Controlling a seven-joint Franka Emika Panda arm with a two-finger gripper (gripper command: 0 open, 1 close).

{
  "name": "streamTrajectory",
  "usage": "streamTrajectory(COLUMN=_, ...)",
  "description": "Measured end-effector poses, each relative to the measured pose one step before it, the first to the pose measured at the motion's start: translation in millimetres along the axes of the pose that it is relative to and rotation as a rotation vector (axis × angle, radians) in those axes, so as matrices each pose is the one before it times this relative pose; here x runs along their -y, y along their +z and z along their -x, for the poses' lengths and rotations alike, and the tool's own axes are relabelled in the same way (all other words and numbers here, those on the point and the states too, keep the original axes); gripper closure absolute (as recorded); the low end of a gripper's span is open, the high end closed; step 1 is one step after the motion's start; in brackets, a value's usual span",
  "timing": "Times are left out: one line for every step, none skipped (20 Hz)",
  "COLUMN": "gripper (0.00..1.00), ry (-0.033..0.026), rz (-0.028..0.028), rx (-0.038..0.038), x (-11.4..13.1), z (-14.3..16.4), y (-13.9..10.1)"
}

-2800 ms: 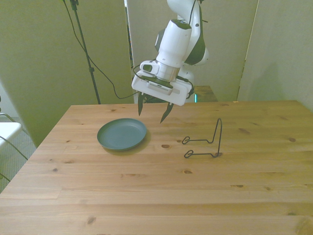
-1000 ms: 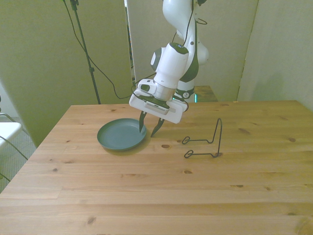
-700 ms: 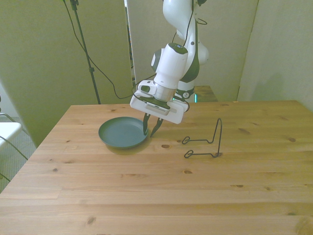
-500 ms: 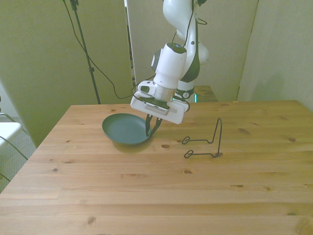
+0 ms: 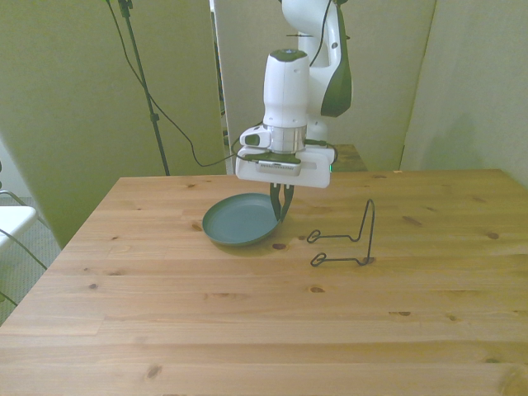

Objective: Load the plate

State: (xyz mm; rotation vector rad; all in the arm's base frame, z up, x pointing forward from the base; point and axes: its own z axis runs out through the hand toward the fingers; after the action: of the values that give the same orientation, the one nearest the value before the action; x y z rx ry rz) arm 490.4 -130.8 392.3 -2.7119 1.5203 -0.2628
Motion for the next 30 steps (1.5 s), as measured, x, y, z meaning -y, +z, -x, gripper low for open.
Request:
streamTrajectory(gripper=1.0, ry=-0.00513, rz=-0.00533, rx=0.00658, x=-1.89, z=1.97, y=-12.19)
streamTrajectory(gripper=1.0, ry=0.00256, rz=-0.00929, rx=0.00883, x=-2.07, z=1.62, y=-11.65)
streamTrajectory(gripper=1.0, ry=0.00403, rz=-0.01114, rx=0.00964, x=-1.47, z=1.36, y=-11.54)
streamTrajectory(gripper=1.0, ry=0.00373, rz=-0.01012, rx=0.00764, x=-0.39, z=0.74, y=-11.22)
streamTrajectory(gripper=1.0, ry=0.00437, rz=-0.01297, rx=0.01212, x=0.36, z=0.51, y=-10.69)
streamTrajectory(gripper=1.0, ry=0.0047, rz=-0.01533, rx=0.01249, x=1.48, z=-0.05, y=-10.46)
streamTrajectory(gripper=1.0, ry=0.00453, rz=-0.01301, rx=0.01391, x=2.09, z=-0.07, y=-9.76)
streamTrajectory(gripper=1.0, ry=0.00731, rz=-0.01336, rx=0.01449, x=3.01, z=-0.43, y=-9.73)
streamTrajectory(gripper=1.0, ry=0.00999, rz=-0.01862, rx=0.01728, x=4.09, z=0.07, y=-9.35)
streamTrajectory(gripper=1.0, ry=0.00815, rz=-0.02026, rx=0.01829, x=5.51, z=0.5, y=-9.6)
streamTrajectory(gripper=1.0, ry=0.00448, rz=-0.02029, rx=0.01242, x=5.95, z=0.65, y=-9.55)
streamTrajectory(gripper=1.0, ry=0.00202, rz=-0.02125, rx=0.01088, x=6.46, z=1.58, y=-8.7)
streamTrajectory(gripper=1.0, ry=-0.0006, rz=-0.02292, rx=0.01095, x=7.18, z=2.64, y=-7.9)
streamTrajectory(gripper=1.0, ry=-0.00298, rz=-0.02046, rx=0.0108, x=6.77, z=3.05, y=-6.36)
streamTrajectory(gripper=1.0, ry=-0.00315, rz=-0.0269, rx=0.01331, x=7.63, z=4.03, y=-5.44)
streamTrajectory(gripper=1.0, ry=-0.00265, rz=-0.02698, rx=0.01369, x=8.03, z=5.05, y=-3.47)
streamTrajectory(gripper=1.0, ry=-0.00422, rz=-0.02014, rx=0.01033, x=7.33, z=4.67, y=-2.21)
streamTrajectory(gripper=1.0, ry=-0.00508, rz=-0.01803, rx=0.00933, x=7.09, z=4.77, y=-0.29)
streamTrajectory(gripper=1.0, ry=-0.00173, rz=-0.02019, rx=0.00652, x=6.78, z=3.78, y=1.17)
streamTrajectory(gripper=1.0, ry=0.00605, rz=-0.03142, rx=0.01431, x=7.32, z=3.08, y=2.01)
streamTrajectory(gripper=1.0, ry=0.00338, rz=-0.03816, rx=0.02712, x=7.19, z=2.24, y=2.7)
streamTrajectory(gripper=1.0, ry=-0.00095, rz=-0.02877, rx=0.02999, x=4.37, z=0.27, y=3.13)
streamTrajectory(gripper=1.0, ry=-0.0047, rz=-0.02327, rx=0.02644, x=1.83, z=-1.9, y=2.0)
streamTrajectory(gripper=1.0, ry=-0.00591, rz=-0.0188, rx=0.0324, x=-0.68, z=-2.01, y=-0.4)
streamTrajectory(gripper=1.0, ry=-0.00625, rz=-0.01549, rx=0.03616, x=-2.73, z=-2.48, y=-3.37)
streamTrajectory(gripper=1.0, ry=-0.00901, rz=-0.01465, rx=0.03777, x=-3.51, z=-1.98, y=-6.69)
streamTrajectory(gripper=1.0, ry=-0.00852, rz=-0.01463, rx=0.03196, x=-3.63, z=-1.76, y=-9.85)
streamTrajectory(gripper=1.0, ry=-0.00923, rz=-0.01446, rx=0.02879, x=-4.79, z=-2.09, y=-10.94)
streamTrajectory(gripper=1.0, ry=-0.00945, rz=-0.01674, rx=0.02104, x=-5.39, z=-2.06, y=-10.89)
streamTrajectory(gripper=1.0, ry=-0.00955, rz=-0.01863, rx=0.01558, x=-5.36, z=-2.54, y=-9.78)
